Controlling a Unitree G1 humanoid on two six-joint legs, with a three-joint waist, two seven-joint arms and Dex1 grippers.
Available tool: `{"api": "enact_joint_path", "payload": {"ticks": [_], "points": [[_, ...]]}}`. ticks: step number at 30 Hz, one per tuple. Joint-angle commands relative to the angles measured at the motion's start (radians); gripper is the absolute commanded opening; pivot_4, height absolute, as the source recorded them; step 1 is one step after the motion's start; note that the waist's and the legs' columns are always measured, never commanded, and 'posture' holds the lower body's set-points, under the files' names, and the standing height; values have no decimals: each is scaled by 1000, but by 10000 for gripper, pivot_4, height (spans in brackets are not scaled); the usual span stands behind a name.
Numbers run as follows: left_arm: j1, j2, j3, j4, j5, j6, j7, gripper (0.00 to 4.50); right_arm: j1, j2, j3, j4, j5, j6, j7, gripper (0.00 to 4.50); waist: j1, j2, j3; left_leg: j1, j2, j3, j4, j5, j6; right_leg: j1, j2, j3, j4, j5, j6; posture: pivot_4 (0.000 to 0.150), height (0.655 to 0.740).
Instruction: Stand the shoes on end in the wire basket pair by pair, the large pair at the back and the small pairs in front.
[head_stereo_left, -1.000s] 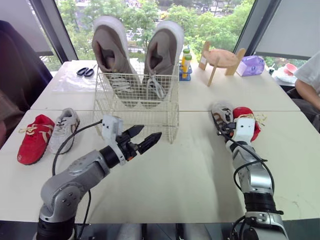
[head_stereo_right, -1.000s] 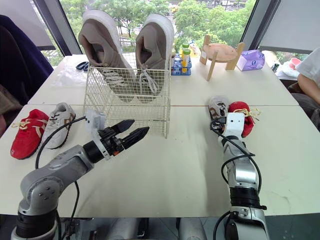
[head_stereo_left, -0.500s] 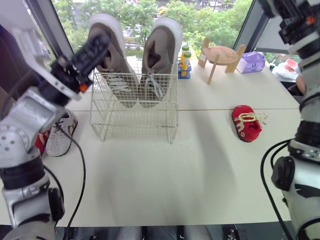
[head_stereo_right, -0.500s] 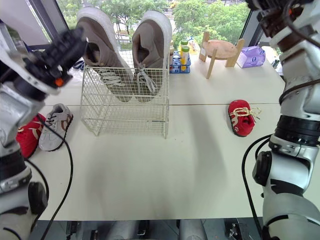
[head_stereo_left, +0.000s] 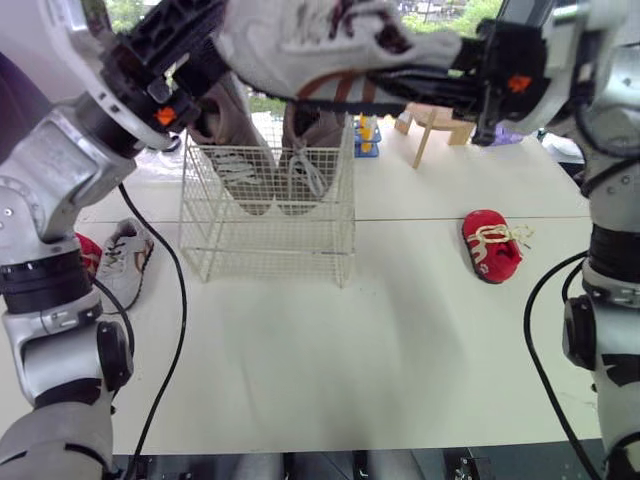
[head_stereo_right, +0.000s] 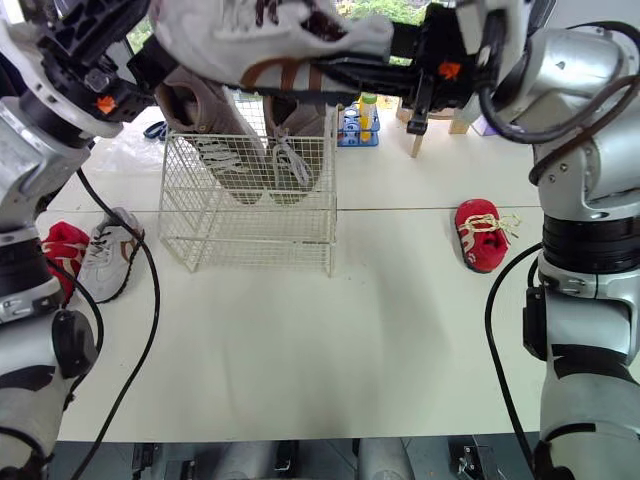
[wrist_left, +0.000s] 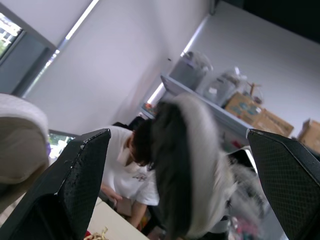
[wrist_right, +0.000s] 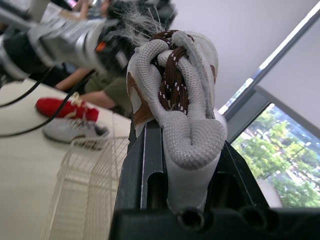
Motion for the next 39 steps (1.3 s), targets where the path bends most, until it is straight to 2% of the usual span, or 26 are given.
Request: {"api": "enact_joint_path", "payload": {"ticks": [1, 4, 9, 11, 12, 14, 16, 17, 19, 21, 24, 28, 30, 34, 39], "points": [[-32, 28, -20, 4, 53, 46, -65, 45000, -21, 5, -18, 0, -37, -68, 15, 3085, 0, 0, 0, 0, 0, 0, 0, 0, 0, 0, 0, 0, 0, 0, 0, 1500, 7400], [-36, 42, -45, 15, 103, 93, -134, 36731, -16, 23, -32, -23, -20, -54, 3, 3085, 0, 0, 0, 0, 0, 0, 0, 0, 0, 0, 0, 0, 0, 0, 0, 1500, 7400], [-51, 38, -31, 42, 129, 109, -168, 11182, -5, 28, -38, -53, -16, -33, -5, 3085, 1, 0, 0, 0, 1, 0, 0, 0, -1, -1, 0, 0, 0, 0, 0, 1500, 7400], [-51, 23, -16, 52, 121, 96, -147, 3464, 13, 31, -46, -84, 15, 8, -13, 3085, 1, 0, 0, 0, 1, 0, 0, 0, -1, -1, 0, 0, 0, 0, 0, 1500, 7400], [-49, 17, -11, 54, 117, 91, -136, 3017, 19, 33, -51, -94, 27, 23, -18, 3085, 1, 0, 0, 0, 1, 0, 0, 0, -1, -1, 0, 0, 0, 0, 0, 1500, 7400], [-21, -7, 19, 31, 88, 54, -85, 3016, 43, 44, -105, -76, 85, 101, -72, 13130, 1, 0, 0, 0, 1, 0, 0, 0, -1, -1, -1, 0, 0, 0, 0, 1500, 7400], [20, -41, 66, -13, 39, 3, -18, 3016, 79, 67, -176, -48, 135, 159, -152, 21191, 1, 0, 0, 0, 0, 0, 0, 0, -1, -1, -2, 0, 1, 0, 0, 1500, 7400], [33, -54, 80, -31, 22, -16, 7, 3016, 92, 77, -200, -44, 154, 177, -181, 26892, 1, 0, 0, 0, 1, 0, 0, 0, -1, -1, -4, 0, 1, 0, 0, 1500, 7400], [83, -135, 123, -117, 18, -122, 71, 3016, 153, 177, -307, -62, 325, 268, -342, 37190, 1, 0, 0, 0, 1, 0, -1, 0, -1, -1, -6, 0, 0, 0, 0, 1500, 7400], [122, -209, 145, -196, 44, -214, 117, 3016, 200, 294, -380, -97, 492, 325, -500, 44776, 1, -1, 0, -1, 1, 0, -2, 0, -2, -2, -7, 1, 0, 1, -1, 1500, 7400], [152, -286, 140, -274, 89, -302, 158, 3016, 240, 422, -394, -156, 607, 339, -649, 44776, 0, 0, 0, -1, 0, 0, -3, 1, -3, -3, -8, 1, 1, 1, -1, 1500, 7400], [173, -385, 74, -329, 193, -382, 162, 3016, 255, 656, -333, -194, 681, 286, -860, 44776, 1, 0, 0, -2, 0, 0, -3, 1, -4, -4, -5, 0, 1, 1, -1, 1500, 7400], [181, -406, 53, -331, 232, -397, 158, 3016, 254, 726, -313, -216, 704, 265, -909, 44776, 0, 0, 0, -2, 0, 0, -3, 2, -4, -4, -4, 0, 2, 1, -1, 1500, 7400], [209, -420, 17, -341, 280, -402, 147, 3016, 239, 787, -270, -231, 719, 235, -946, 44776, 1, 0, 0, -2, -1, 1, -2, 1, -3, -4, -3, 0, 1, 1, -1, 1500, 7400], [257, -432, -26, -363, 318, -389, 127, 3016, 227, 795, -255, -209, 718, 204, -951, 44776, 0, 0, 0, -2, -1, 0, -2, 1, -2, -2, -2, 0, 1, 1, -1, 1500, 7400]]}}
